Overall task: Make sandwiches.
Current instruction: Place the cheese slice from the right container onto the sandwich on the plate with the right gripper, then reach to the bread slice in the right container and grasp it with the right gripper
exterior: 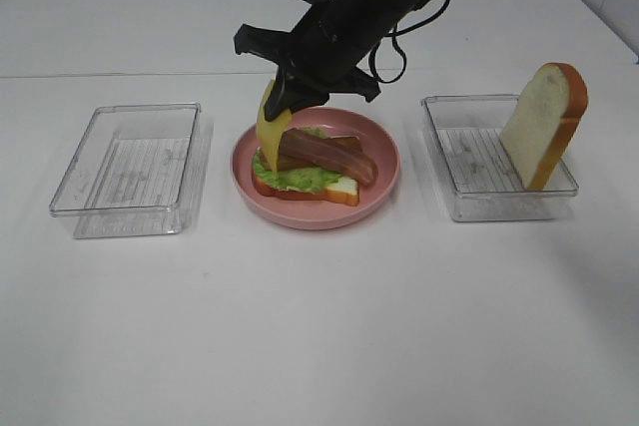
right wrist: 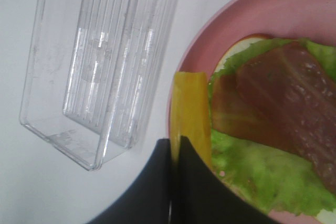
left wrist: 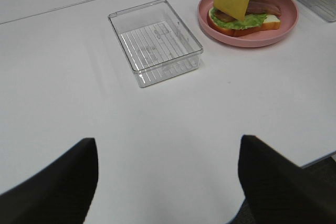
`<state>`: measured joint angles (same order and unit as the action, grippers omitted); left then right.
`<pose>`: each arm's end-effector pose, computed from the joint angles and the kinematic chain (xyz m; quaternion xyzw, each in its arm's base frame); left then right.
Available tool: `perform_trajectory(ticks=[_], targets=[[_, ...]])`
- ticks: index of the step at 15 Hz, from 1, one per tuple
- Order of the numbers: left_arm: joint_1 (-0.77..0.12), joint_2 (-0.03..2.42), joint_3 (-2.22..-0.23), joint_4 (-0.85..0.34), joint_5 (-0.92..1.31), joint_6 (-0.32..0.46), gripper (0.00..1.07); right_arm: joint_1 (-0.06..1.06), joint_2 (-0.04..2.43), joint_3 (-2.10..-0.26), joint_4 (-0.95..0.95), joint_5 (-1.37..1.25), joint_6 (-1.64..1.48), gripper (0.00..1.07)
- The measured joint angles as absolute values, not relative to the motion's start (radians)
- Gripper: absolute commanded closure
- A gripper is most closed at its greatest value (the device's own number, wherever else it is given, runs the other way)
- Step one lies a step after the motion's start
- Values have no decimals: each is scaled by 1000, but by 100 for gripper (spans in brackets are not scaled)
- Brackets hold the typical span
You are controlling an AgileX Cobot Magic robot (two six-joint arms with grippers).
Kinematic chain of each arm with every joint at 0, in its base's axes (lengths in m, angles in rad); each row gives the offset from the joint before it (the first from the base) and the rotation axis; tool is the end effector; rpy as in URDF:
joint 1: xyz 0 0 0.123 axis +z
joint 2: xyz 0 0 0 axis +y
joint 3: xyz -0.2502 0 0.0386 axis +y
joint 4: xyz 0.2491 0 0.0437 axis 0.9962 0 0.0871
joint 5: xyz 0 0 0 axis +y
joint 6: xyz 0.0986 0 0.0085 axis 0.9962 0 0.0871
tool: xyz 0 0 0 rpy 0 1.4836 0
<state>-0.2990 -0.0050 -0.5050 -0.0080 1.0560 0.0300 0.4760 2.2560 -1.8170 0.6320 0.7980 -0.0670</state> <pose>0.0326 -0.0108 0.2762 0.1393 0.8379 -0.0747 0.5225 0.4051 0.2560 0.1485 -0.0897 0.9399 0.2978 0.1411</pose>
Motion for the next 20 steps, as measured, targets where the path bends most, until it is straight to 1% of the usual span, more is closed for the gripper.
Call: perform_trajectory(ticks=[1, 2, 4, 6, 7, 8, 9, 11, 13, 15, 18, 19, 20], targets=[[-299, -5, -505, -8, 1056, 30, 36, 476, 2268, -1817, 555, 794, -7, 104], [-299, -5, -505, -8, 1056, 30, 36, 476, 2270, -1817, 528, 792, 17, 101], [-299, -5, -505, -8, 1056, 30, 36, 476, 2277, -1817, 424, 791, 99, 85], [-299, -5, -505, -8, 1056, 30, 36, 476, 2277, -1817, 340, 791, 158, 59], [-299, -5, -505, -8, 1056, 30, 36, 476, 2277, -1817, 297, 791, 182, 41], [-299, -5, -505, -8, 1056, 30, 36, 476, 2277, -1817, 274, 792, 188, 31], [-299, -5, -505, -8, 1056, 30, 36, 476, 2277, -1817, 266, 792, 189, 28], [-299, -5, -505, -8, 1056, 30, 36, 476, 2265, -1817, 220, 795, 190, 28], [-299, -5, -505, -8, 1056, 30, 36, 476, 2206, -1817, 150, 814, 190, 28], [-299, -5, -505, -8, 1056, 30, 36, 460, 2149, -1817, 120, 839, 190, 28], [-299, -5, -505, -8, 1056, 30, 36, 388, 2080, -1817, 107, 878, 190, 28], [-299, -5, -505, -8, 1056, 30, 36, 321, 2021, -1817, 68, 920, 190, 28], [-299, -5, -505, -8, 1056, 30, 36, 286, 1993, -1817, 45, 938, 190, 28]])
